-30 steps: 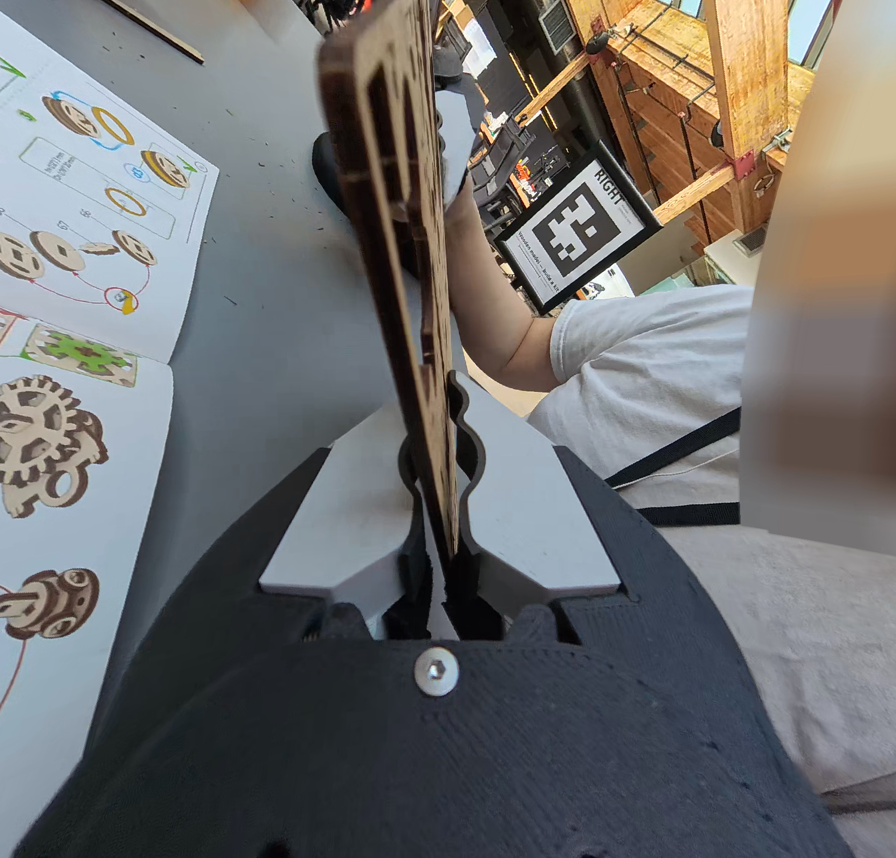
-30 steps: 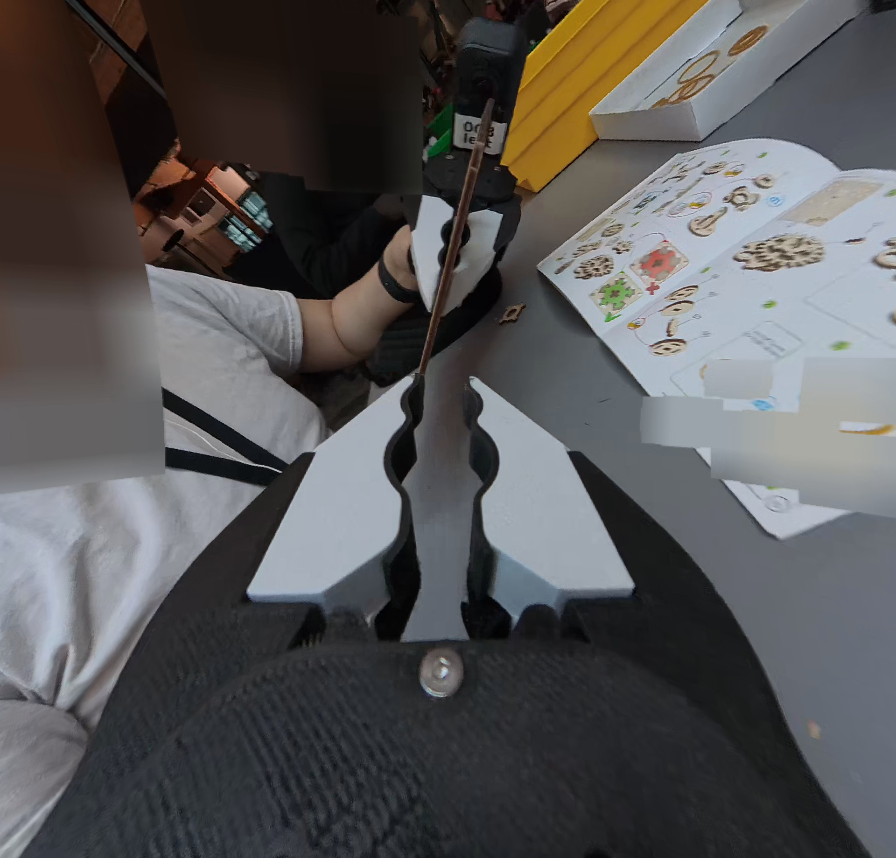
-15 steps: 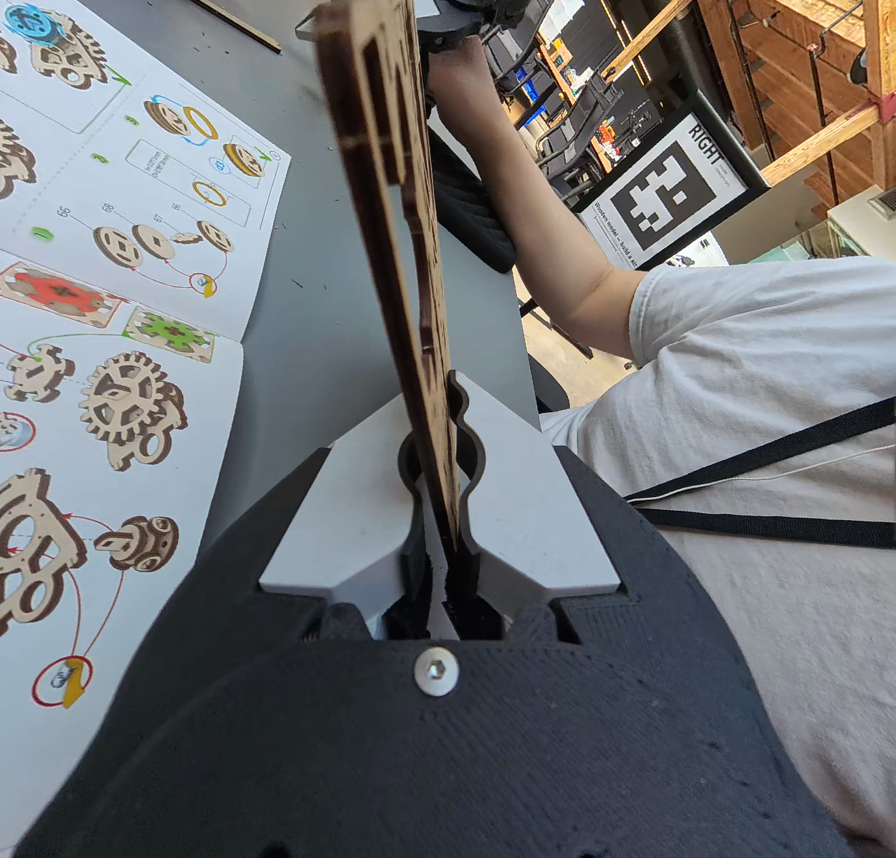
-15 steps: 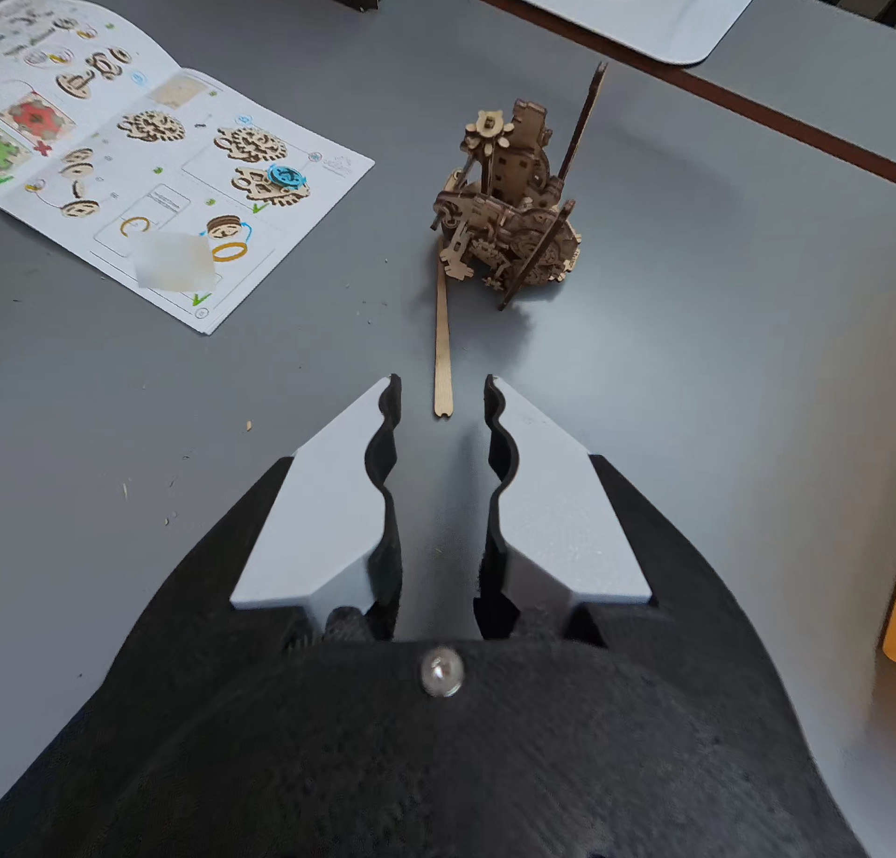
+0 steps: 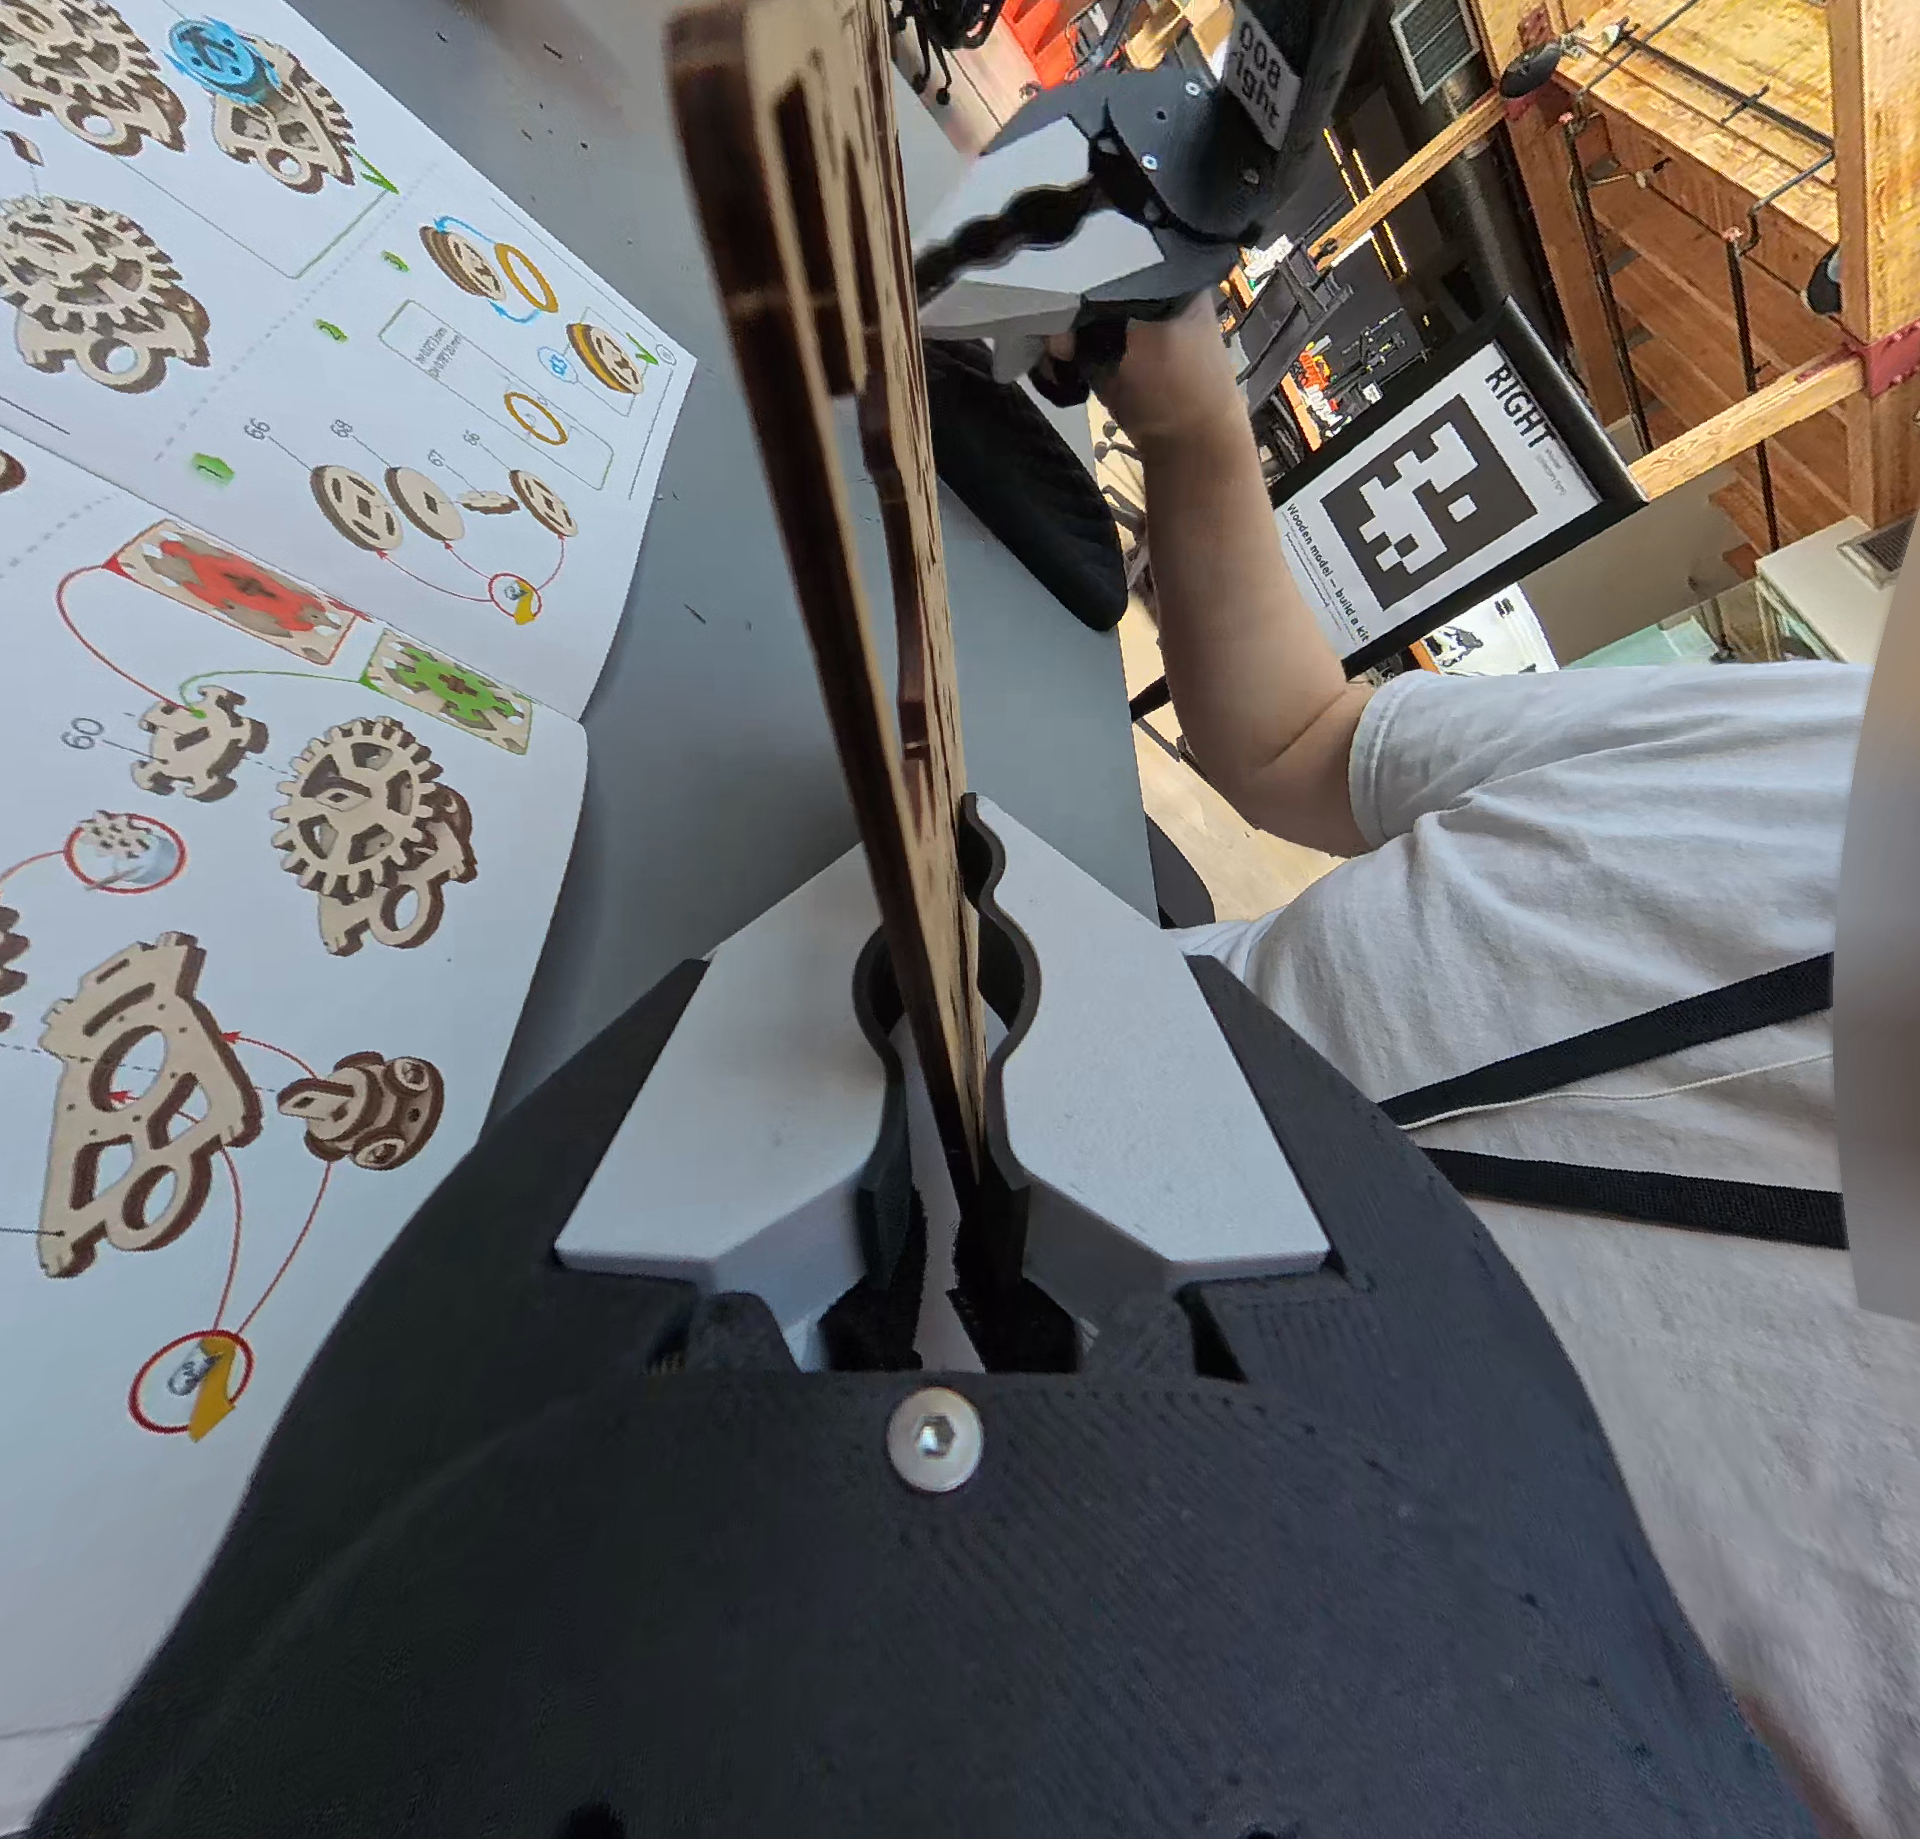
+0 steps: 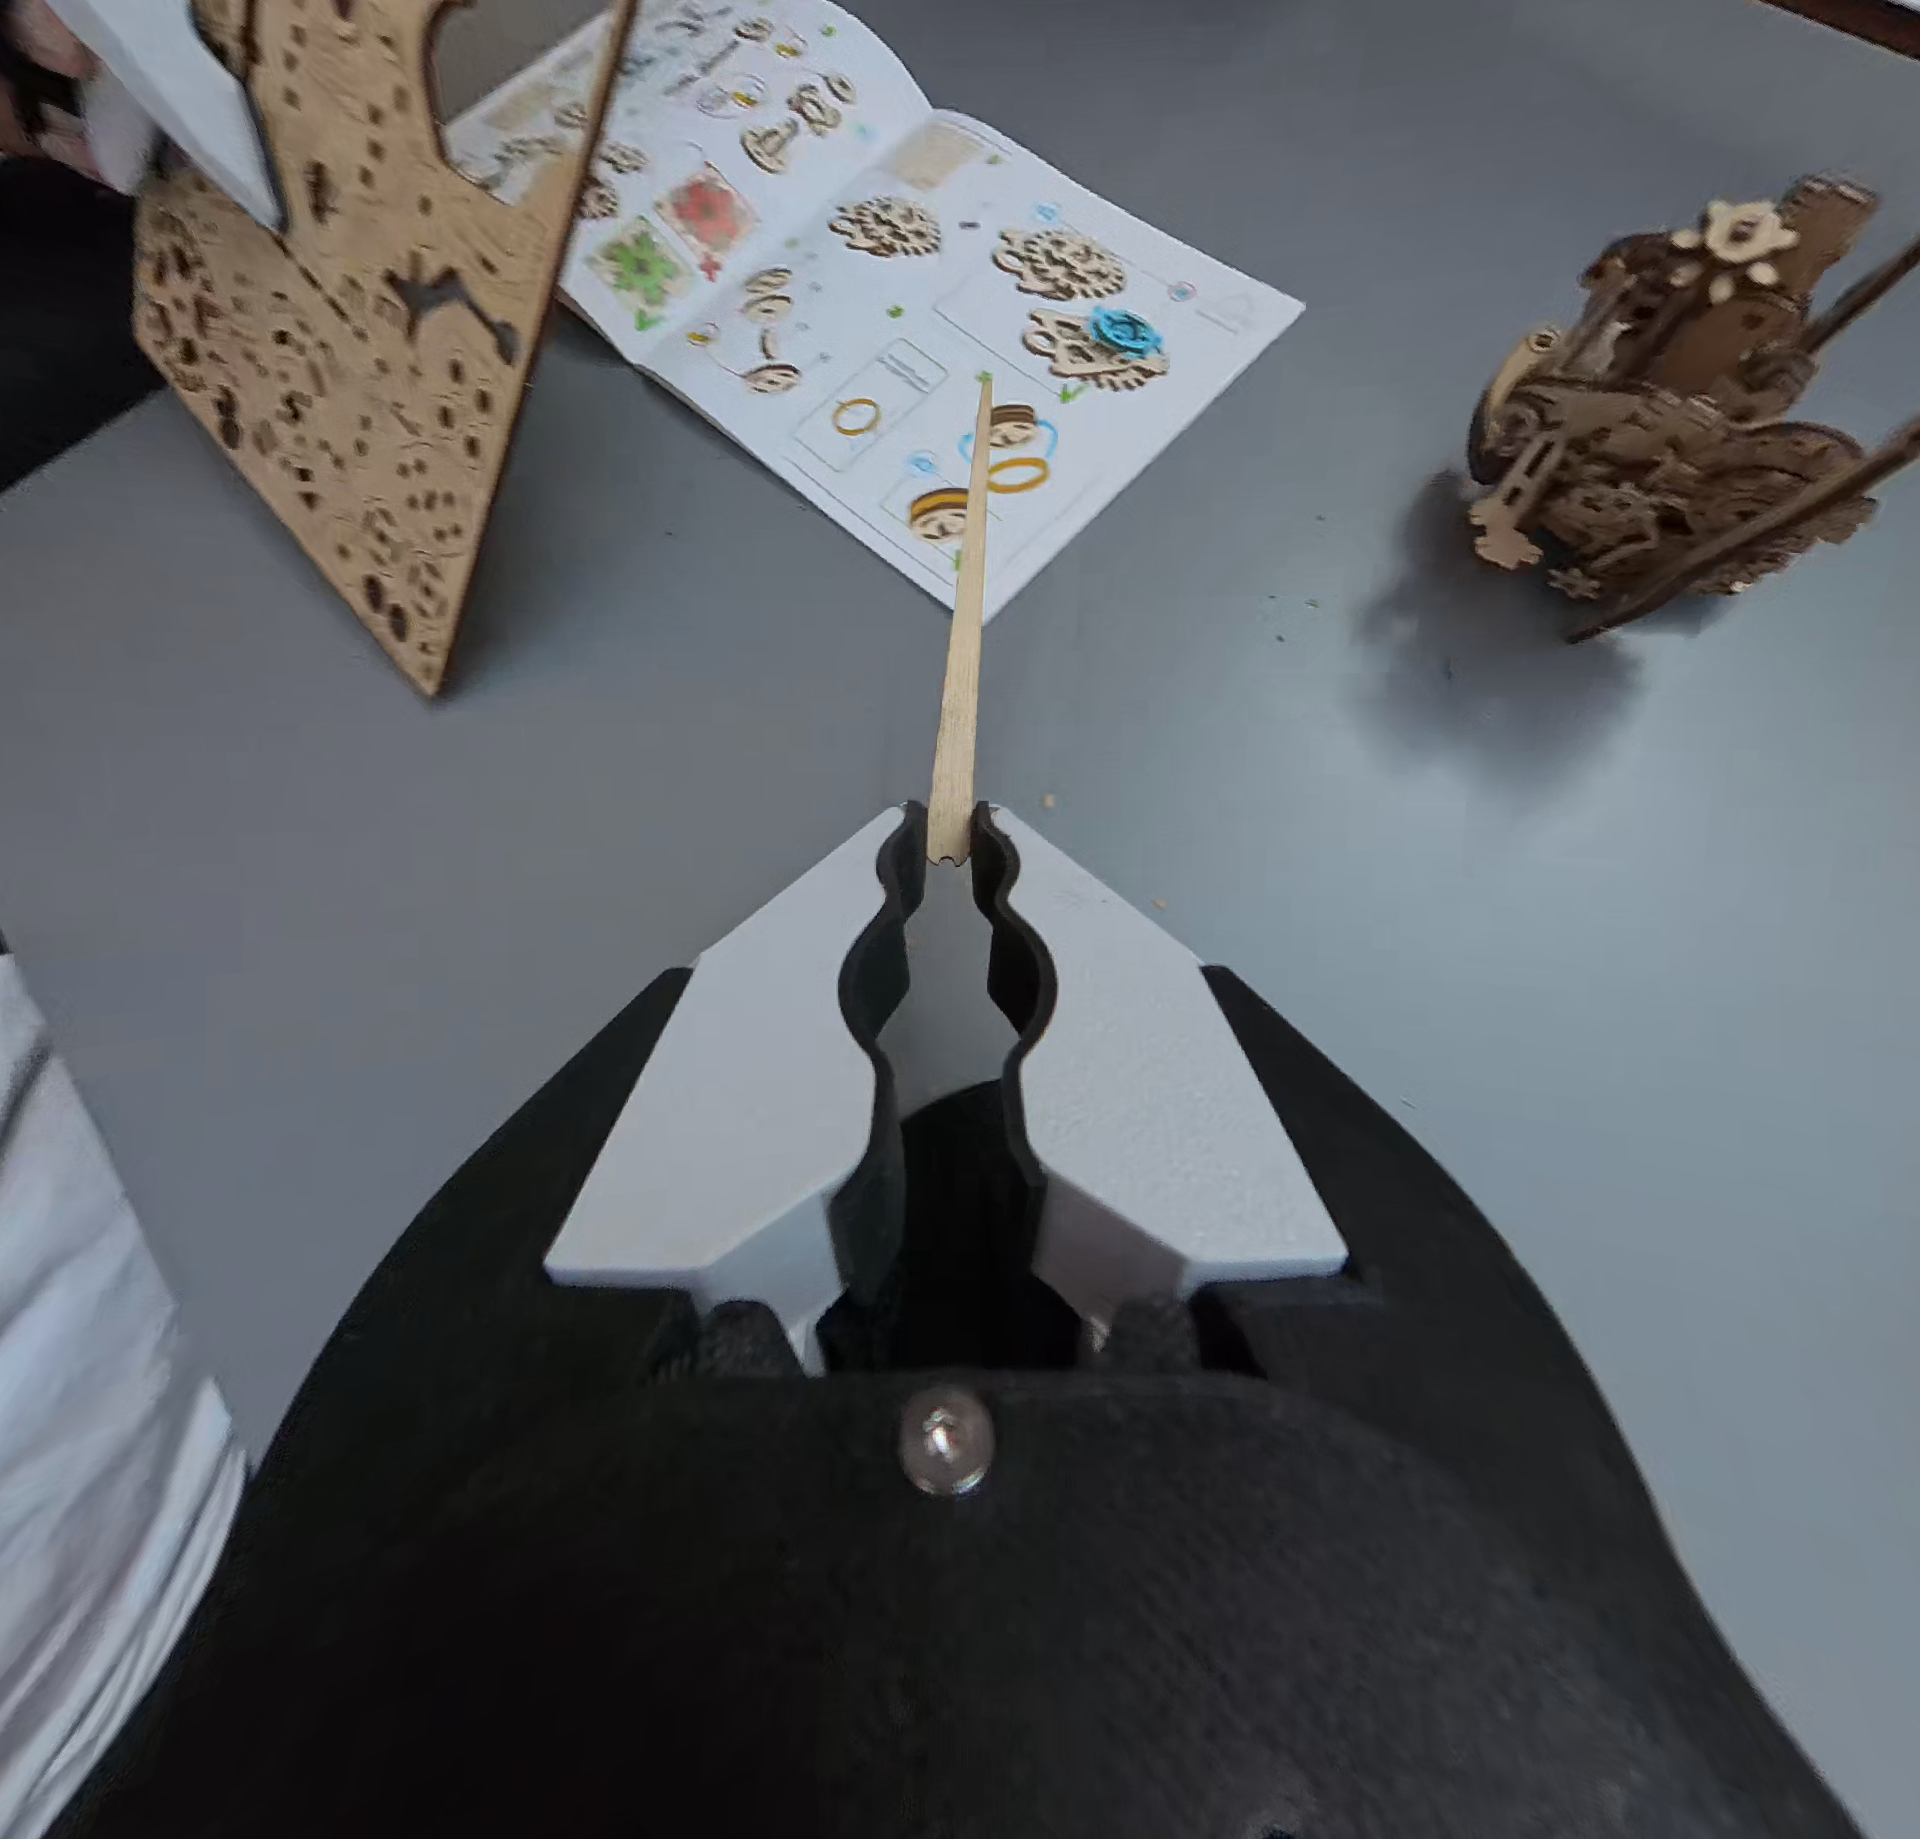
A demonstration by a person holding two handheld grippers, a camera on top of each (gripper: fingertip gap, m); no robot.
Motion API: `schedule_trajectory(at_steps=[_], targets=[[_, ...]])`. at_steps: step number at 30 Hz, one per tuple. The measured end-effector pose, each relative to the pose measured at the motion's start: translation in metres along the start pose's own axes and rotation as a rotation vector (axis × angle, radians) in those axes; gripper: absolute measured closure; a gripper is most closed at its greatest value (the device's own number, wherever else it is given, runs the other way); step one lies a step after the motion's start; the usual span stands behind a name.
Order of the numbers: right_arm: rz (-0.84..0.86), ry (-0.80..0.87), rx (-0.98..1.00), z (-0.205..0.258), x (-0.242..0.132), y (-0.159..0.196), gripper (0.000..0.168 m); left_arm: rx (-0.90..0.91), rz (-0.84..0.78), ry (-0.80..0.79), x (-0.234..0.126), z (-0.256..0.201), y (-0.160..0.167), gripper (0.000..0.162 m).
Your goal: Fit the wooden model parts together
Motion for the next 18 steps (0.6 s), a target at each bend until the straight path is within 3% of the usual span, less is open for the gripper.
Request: schedule_trajectory(at_steps=[1, 8, 18], targets=[[-0.031, -0.057, 0.012, 0.021, -0.007, -0.006, 0.162, -0.003, -0.001, -0.014, 0.000, 0.000, 0.000, 0.161], [0.145, -0.100, -0.090, 0.105, -0.017, -0.032, 0.162, -0.005, 0.002, -0.038, 0.005, -0.003, 0.001, 0.161], [0.353, -0.028, -0.151, 0.121, -0.002, -0.048, 0.162, 0.048, 0.007, -0.064, 0.008, -0.010, 0.000, 0.161]])
Point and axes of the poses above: each gripper's, where its closed fingertips meet, x out along the fingers, y out of its underside, z = x × y across the jaws, the point moved 8 cm from there along -x, back along the fingers, and after that the axes turned 2 degrees about x, right-handed, at the moved point
